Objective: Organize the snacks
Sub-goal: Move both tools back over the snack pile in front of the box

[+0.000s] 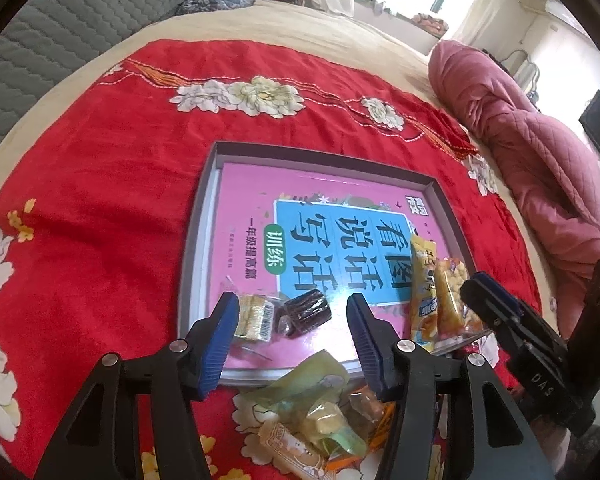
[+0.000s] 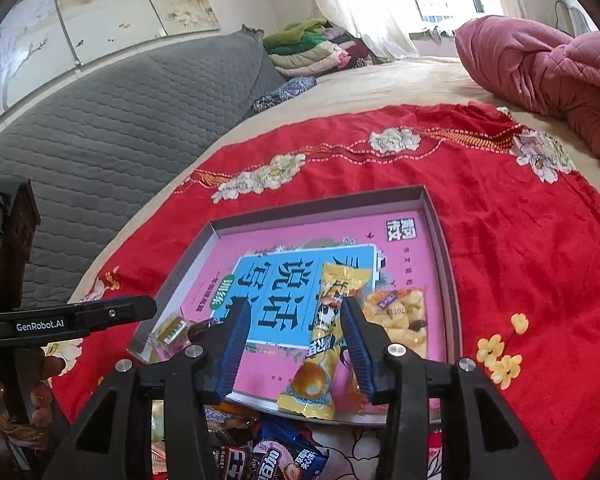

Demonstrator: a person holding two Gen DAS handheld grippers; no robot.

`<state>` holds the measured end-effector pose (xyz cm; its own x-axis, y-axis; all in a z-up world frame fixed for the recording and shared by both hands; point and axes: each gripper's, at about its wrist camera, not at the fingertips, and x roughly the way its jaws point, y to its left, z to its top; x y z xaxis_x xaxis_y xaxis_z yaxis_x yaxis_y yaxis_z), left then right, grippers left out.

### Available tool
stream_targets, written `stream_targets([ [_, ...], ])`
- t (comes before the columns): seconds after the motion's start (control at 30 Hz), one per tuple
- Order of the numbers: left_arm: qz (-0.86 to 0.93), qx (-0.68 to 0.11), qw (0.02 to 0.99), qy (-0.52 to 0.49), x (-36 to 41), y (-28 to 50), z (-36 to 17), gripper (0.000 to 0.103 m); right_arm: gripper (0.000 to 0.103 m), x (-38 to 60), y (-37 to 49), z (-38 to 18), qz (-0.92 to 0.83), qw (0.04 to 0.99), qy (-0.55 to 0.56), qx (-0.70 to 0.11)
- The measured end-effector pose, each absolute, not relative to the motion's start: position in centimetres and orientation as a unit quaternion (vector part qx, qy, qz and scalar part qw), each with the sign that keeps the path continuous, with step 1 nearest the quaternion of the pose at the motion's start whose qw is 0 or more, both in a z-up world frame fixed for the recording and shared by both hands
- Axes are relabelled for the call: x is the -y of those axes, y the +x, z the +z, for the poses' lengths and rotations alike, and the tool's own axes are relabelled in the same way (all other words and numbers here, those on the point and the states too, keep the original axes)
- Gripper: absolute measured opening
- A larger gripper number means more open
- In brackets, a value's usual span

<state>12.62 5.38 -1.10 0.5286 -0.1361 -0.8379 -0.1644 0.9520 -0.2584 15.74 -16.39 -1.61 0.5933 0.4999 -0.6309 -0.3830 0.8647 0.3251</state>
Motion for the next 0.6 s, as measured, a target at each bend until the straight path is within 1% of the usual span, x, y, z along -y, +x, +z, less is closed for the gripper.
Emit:
stream_targets([
  [0.2,0.013,-0.485,0.860,-0.156,-5.9,11.8,-0.8,0.058,0.052,16.8,15.5,-0.9,0.246,0.895,0.078,-0.364],
  [0.53,0.019,-0.484,0.861,-0.157,-6.5,10.5,-0.4,0.058,0.053,17.3,14.7,0.3,0.244,0.905,0.070,-0.342],
  [0.6,0.019,-0.484,0.861,-0.159,-6.6,10.3,-0.3,0.058,0.056,17.5,14.5,0.5,0.241,0.907,0.066,-0.338],
])
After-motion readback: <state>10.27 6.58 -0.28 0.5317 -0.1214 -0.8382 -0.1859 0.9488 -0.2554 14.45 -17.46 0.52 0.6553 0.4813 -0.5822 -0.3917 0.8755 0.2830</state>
